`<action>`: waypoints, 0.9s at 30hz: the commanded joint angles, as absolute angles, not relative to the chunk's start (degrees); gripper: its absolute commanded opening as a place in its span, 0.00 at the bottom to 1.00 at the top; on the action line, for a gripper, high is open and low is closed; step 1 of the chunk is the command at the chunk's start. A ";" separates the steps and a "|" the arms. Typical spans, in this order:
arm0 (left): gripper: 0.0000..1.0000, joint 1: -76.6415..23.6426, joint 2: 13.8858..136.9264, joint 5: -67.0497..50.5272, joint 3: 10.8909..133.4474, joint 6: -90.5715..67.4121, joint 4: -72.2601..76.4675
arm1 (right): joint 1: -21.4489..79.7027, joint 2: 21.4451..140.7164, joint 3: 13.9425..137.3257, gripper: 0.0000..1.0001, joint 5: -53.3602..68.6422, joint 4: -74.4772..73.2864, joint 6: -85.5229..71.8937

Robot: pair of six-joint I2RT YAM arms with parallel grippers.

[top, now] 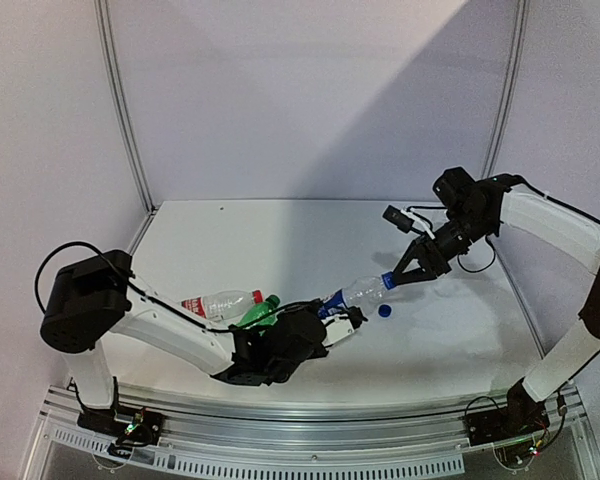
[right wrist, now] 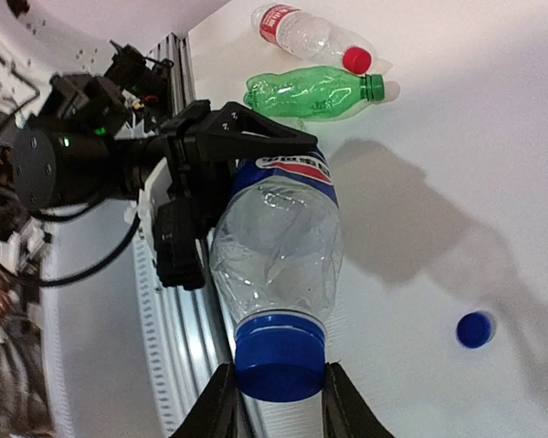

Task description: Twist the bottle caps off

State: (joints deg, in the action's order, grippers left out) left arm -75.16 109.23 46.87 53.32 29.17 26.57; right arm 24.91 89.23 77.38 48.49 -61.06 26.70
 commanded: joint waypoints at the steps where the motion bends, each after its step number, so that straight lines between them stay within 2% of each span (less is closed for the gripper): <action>1: 0.48 -73.93 103.81 33.72 51.82 23.85 22.38 | 25.00 83.06 71.75 0.00 40.64 -49.34 51.84; 6: 0.45 -72.02 100.82 22.18 53.53 21.22 15.02 | 26.09 74.08 63.29 0.00 38.93 -38.05 78.39; 9: 0.44 -71.10 99.92 17.35 56.52 20.28 8.87 | 29.02 70.16 58.16 0.01 31.61 -32.49 93.22; 12: 0.43 -70.63 99.53 16.21 58.83 20.14 6.72 | 30.96 64.31 50.67 0.12 27.35 -23.68 103.80; 14: 0.43 -70.37 99.17 15.45 58.55 20.11 7.28 | 31.08 61.43 49.70 0.21 26.37 -24.12 106.92; 18: 0.43 -70.05 98.89 16.79 56.68 20.89 9.34 | 31.07 59.14 52.79 0.42 24.23 -32.94 100.99; 20: 0.44 -70.05 98.36 18.09 55.29 21.12 10.59 | 31.01 58.22 54.56 0.49 23.44 -38.16 95.79; 23: 0.45 -70.05 97.40 20.81 52.44 21.14 13.59 | 30.80 57.54 58.34 0.52 25.48 -46.91 85.72; 27: 0.45 -70.05 96.37 25.98 49.23 21.42 17.20 | 30.47 58.93 62.12 0.53 34.16 -55.04 70.31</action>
State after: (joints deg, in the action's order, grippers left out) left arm -70.37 98.10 20.84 52.25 21.78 12.36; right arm 30.92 58.54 58.76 27.44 -43.94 87.22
